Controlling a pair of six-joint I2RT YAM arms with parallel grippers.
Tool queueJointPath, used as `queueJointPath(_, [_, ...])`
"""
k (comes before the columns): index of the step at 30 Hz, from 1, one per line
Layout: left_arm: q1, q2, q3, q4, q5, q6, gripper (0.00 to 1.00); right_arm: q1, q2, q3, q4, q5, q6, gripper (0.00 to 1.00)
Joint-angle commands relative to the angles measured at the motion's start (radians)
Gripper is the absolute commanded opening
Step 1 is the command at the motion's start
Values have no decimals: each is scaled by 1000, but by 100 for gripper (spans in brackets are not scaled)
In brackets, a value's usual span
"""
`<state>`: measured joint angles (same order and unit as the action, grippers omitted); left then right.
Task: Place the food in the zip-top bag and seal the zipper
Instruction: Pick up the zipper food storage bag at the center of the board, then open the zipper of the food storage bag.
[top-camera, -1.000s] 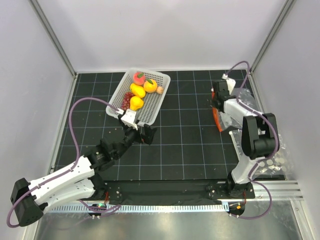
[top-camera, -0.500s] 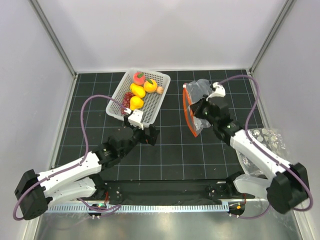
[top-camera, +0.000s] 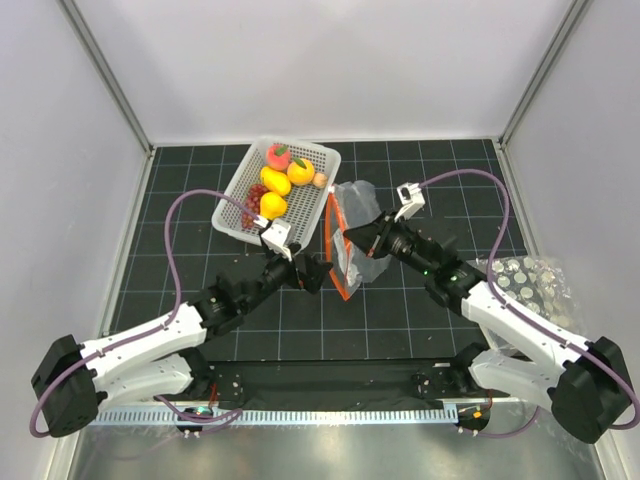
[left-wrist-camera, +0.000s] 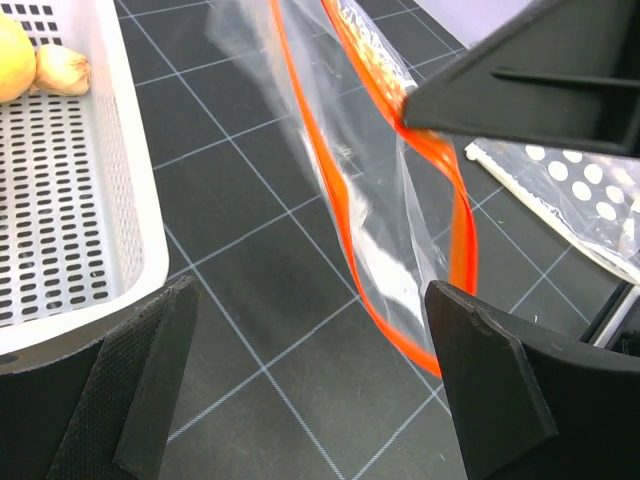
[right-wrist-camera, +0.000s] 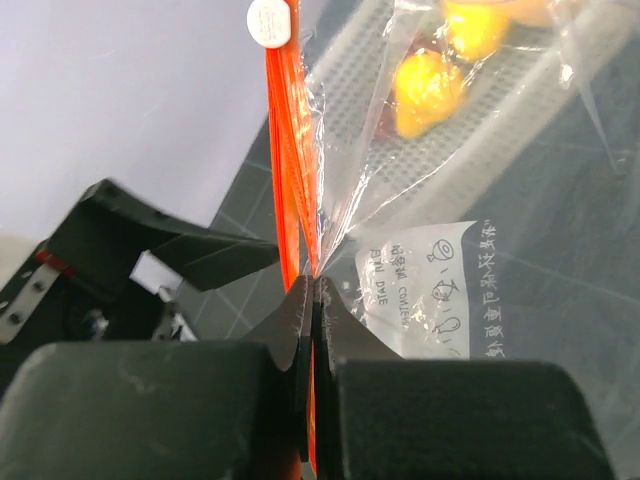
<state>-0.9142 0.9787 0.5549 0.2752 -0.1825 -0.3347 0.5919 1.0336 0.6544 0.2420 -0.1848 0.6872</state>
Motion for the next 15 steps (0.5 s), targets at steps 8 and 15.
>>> queueJointPath(8, [3, -3, 17, 35, -47, -4, 69, 135, -10, -6, 155, -35, -75, 1])
queueJointPath(15, [9, 18, 48, -19, -106, -15, 0, 175, 32, 1, 157, -24, -121, 27])
